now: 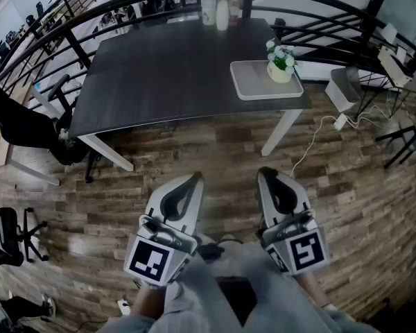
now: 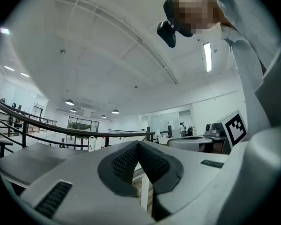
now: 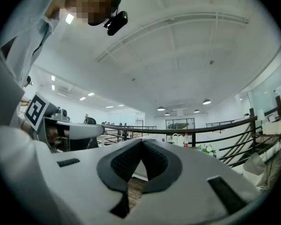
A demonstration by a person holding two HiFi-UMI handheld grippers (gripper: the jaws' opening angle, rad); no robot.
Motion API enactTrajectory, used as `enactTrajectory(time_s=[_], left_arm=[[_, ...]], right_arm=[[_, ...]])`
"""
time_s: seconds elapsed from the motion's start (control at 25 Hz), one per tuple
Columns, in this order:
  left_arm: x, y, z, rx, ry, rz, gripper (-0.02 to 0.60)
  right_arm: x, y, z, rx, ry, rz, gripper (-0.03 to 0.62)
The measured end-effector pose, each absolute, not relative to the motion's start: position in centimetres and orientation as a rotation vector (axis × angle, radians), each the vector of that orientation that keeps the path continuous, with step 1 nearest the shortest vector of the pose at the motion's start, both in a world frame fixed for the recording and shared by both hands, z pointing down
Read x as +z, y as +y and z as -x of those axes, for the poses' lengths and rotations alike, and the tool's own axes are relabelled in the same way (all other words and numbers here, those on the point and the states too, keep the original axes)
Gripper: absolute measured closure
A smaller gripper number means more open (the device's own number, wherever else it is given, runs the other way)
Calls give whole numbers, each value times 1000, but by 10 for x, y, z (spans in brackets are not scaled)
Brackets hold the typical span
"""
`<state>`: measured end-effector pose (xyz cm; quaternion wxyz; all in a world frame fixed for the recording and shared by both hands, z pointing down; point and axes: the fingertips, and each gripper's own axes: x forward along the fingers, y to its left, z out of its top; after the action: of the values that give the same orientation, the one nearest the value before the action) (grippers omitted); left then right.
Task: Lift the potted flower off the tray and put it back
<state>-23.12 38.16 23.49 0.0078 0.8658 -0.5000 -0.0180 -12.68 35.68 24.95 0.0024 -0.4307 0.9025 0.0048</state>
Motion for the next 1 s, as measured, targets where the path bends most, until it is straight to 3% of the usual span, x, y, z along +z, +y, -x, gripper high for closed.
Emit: enactTrajectory(time_s=[1.0], left_arm=[[232,387,195,-74,-1526,-2737,589]], right_arm=[[250,362,86,-23,2781,1406,599]])
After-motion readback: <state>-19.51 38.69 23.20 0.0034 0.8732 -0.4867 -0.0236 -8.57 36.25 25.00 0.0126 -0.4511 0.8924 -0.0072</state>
